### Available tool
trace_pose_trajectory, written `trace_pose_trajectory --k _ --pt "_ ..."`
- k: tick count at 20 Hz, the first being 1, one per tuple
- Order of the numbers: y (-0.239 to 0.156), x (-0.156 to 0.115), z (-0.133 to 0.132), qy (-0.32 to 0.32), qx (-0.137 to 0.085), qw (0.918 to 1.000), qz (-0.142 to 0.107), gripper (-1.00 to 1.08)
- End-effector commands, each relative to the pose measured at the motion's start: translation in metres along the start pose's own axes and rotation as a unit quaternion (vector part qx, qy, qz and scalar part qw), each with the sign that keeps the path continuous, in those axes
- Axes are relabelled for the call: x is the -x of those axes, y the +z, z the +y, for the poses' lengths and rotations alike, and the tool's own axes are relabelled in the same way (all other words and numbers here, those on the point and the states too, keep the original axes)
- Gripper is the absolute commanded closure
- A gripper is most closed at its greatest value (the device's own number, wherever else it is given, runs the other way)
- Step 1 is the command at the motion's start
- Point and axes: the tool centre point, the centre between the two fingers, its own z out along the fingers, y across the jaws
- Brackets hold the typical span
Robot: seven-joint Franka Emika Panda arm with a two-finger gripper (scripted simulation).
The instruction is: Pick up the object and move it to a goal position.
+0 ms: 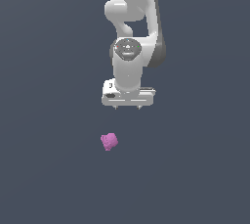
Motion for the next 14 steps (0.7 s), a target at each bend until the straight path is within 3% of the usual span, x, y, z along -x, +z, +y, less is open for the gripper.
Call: trace_pose_trajectory --k 1,14 --pt "0.0 0.0 0.0 0.0 0.0 1.0 0.0 -0.92" --pt "-0.018 -0.01 -0.003 -0.014 0.004 0.9997 0.02 -0.92"
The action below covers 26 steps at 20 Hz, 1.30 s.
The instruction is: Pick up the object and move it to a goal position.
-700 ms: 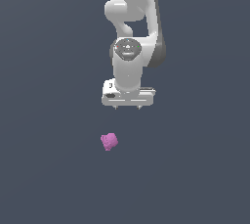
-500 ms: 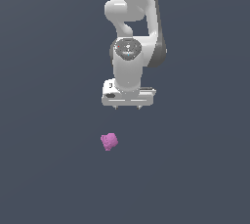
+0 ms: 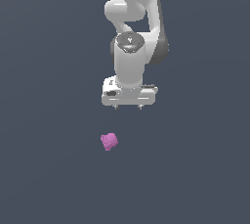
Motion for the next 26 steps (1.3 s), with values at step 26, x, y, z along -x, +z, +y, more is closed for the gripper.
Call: trace_pose_trajectory --k 26 --pt "0.056 -0.077 0.064 -0.186 0.004 0.9825 0.004 -0.92"
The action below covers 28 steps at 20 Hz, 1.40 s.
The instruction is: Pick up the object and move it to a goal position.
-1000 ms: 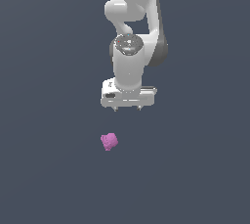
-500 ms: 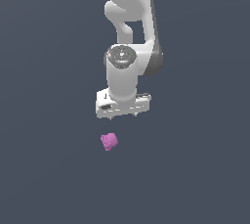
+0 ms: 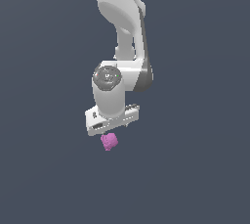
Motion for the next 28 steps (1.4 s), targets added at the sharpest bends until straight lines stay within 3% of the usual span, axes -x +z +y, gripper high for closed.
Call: trace_pose_trajectory --k 1,9,18,28 --pt "0.007 -0.004 0.01 -0.022 0.0 0.9998 0.001 -0.92" --pt "0.022 -0.011 0.03 -0.061 0.0 0.9981 0.003 -0.92" --pt "0.029 -0.011 0.033 -0.066 0.0 0.9978 0.003 -0.92" --pt "0.074 -0.011 0.033 -0.068 0.0 0.9977 0.003 -0.92"
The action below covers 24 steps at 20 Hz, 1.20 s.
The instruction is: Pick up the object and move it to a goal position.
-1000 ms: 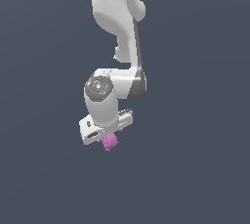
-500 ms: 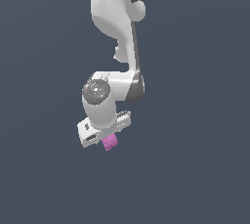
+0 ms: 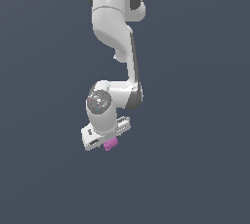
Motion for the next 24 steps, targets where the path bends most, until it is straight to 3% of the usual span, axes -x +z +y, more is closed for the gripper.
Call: trace_pose_trajectory --k 1,5,6,24 --pt "0.007 -0.001 0.0 0.0 0.0 1.0 0.001 -0.92" --pt "0.006 -0.002 0.001 0.0 0.0 1.0 0.001 -0.92" --pt "0.006 -0.002 0.001 0.0 0.0 1.0 0.001 1.08" --pt "0.0 0.009 0.003 0.0 0.0 1.0 0.001 1.08"
